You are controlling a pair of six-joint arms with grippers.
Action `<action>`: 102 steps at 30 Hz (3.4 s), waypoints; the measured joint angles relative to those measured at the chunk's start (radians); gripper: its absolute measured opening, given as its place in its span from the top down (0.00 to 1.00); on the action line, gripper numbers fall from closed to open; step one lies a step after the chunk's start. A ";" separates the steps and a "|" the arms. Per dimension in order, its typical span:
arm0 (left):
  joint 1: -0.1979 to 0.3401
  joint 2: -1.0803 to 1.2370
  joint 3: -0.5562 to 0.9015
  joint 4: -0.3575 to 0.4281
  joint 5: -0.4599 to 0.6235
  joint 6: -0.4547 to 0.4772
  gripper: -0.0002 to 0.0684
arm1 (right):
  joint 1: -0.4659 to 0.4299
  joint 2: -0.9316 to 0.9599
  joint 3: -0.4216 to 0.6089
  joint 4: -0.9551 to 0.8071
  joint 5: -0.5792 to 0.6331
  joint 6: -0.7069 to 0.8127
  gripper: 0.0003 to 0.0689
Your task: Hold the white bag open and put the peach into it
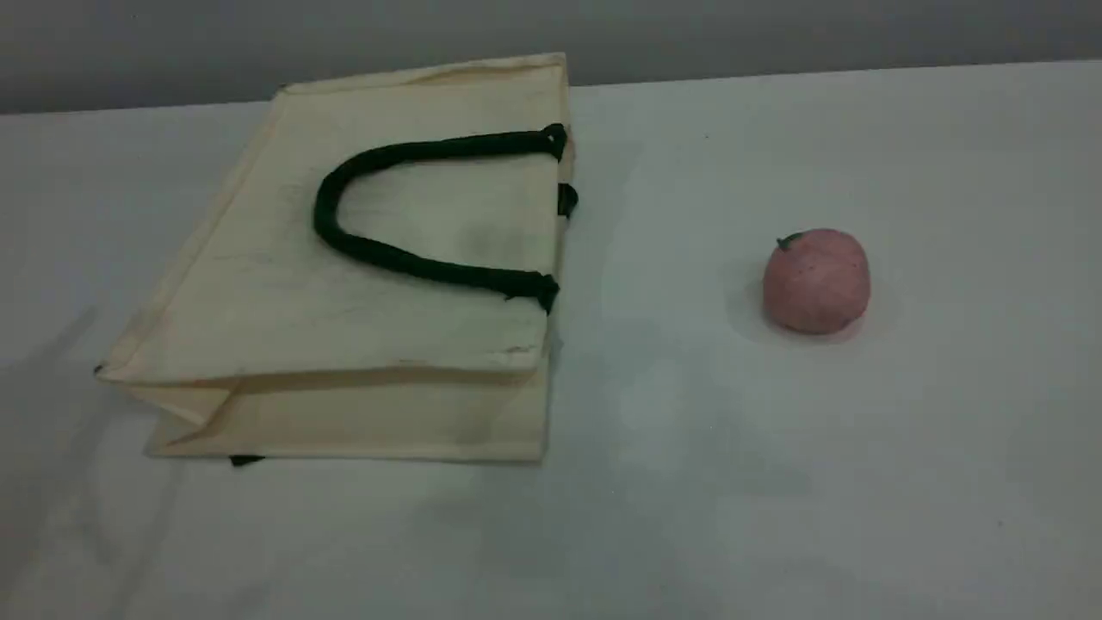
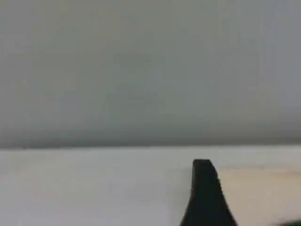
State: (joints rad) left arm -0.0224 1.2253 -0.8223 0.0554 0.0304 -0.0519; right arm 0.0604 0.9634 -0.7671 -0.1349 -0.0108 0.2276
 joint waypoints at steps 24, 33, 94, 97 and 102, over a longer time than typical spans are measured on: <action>-0.222 0.472 -0.130 -0.006 0.144 -0.019 0.38 | 0.001 0.504 -0.079 0.030 -0.014 -0.045 0.37; -0.223 0.651 -0.183 -0.007 0.114 -0.056 0.38 | 0.001 0.504 -0.079 0.058 -0.021 -0.045 0.37; -0.223 0.865 -1.139 -0.299 1.120 0.526 0.90 | 0.001 0.504 -0.079 0.058 -0.011 -0.047 0.37; -0.223 0.863 -1.277 -0.365 1.190 0.604 0.90 | 0.001 0.504 -0.079 0.058 0.003 -0.047 0.37; -0.224 0.851 -1.388 -0.338 1.197 0.631 0.91 | 0.001 0.504 -0.079 0.056 0.019 -0.051 0.37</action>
State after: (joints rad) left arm -0.2468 2.0767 -2.2099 -0.2825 1.2274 0.5791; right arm 0.0613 1.4676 -0.8465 -0.0789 0.0084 0.1770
